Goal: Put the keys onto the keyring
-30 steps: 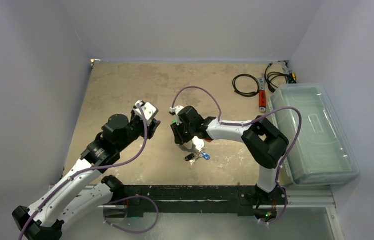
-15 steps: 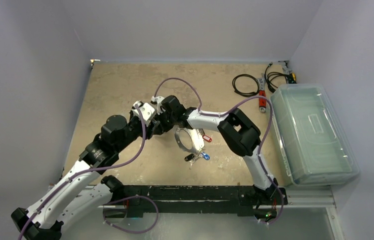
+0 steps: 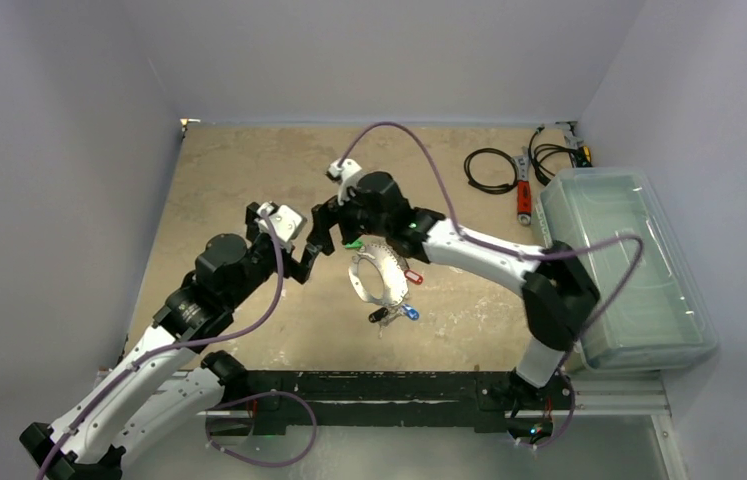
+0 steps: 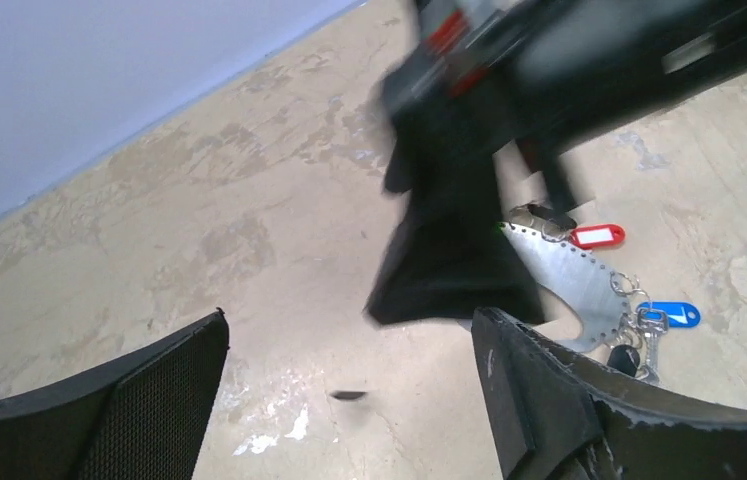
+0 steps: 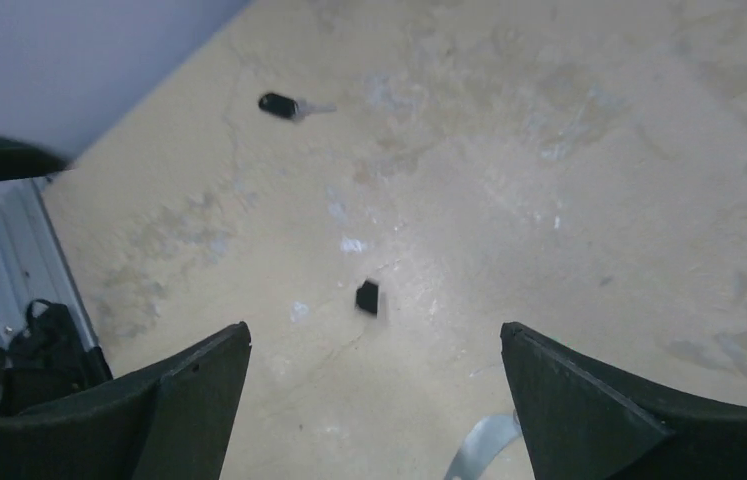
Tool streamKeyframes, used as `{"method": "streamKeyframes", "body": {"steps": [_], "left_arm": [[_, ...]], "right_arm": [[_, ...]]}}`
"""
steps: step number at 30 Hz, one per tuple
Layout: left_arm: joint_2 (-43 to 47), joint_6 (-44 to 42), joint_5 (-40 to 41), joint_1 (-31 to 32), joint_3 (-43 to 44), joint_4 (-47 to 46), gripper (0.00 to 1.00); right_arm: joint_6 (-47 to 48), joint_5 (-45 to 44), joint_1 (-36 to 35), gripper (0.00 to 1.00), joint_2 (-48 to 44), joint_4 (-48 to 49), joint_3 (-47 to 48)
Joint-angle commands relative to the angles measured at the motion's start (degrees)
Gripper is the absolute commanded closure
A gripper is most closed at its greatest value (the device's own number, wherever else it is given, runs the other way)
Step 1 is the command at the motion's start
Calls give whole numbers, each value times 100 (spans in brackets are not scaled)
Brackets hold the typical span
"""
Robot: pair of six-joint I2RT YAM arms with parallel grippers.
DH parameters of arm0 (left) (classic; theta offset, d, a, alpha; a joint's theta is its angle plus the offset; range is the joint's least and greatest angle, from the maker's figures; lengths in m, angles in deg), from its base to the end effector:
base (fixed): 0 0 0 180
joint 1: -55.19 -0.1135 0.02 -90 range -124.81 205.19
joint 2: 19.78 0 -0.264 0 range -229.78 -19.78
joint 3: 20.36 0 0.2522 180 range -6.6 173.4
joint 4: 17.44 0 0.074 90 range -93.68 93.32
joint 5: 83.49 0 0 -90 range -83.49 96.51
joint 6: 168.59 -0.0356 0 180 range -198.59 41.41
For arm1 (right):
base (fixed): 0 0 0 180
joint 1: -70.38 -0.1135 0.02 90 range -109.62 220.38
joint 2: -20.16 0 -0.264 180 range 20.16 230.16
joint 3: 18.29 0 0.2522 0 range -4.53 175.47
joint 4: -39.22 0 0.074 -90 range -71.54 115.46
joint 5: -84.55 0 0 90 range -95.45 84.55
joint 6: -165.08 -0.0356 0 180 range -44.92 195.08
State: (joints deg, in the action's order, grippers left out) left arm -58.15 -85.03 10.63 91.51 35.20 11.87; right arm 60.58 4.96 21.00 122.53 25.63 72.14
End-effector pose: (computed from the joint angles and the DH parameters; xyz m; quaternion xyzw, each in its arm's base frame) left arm 0.1313 -0.0933 0.3289 0.2623 0.7320 -0.1349 0.6141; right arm 0.2696 0.3243 0.2722 -0.2986 0.7892 0.3461 0.4102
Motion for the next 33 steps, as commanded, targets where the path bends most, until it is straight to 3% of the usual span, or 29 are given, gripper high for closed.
{"method": "streamKeyframes", "body": {"steps": [1, 6, 10, 21, 33], "left_arm": [[112, 273, 429, -57, -78, -243, 7], [109, 584, 838, -63, -10, -282, 3], [9, 828, 1063, -72, 167, -105, 1], [146, 943, 1422, -90, 186, -159, 1], [127, 928, 1586, -90, 209, -70, 1]], "right_arm": [[87, -986, -45, 1, -1569, 675, -792], [-102, -2465, -45, 1, -3212, 1285, -2112], [-506, -3572, -45, 1, -4280, 1097, -2701], [-450, -3709, -45, 1, -6722, 987, -4153], [-378, -3845, -44, 1, -7070, 907, -4278]]}}
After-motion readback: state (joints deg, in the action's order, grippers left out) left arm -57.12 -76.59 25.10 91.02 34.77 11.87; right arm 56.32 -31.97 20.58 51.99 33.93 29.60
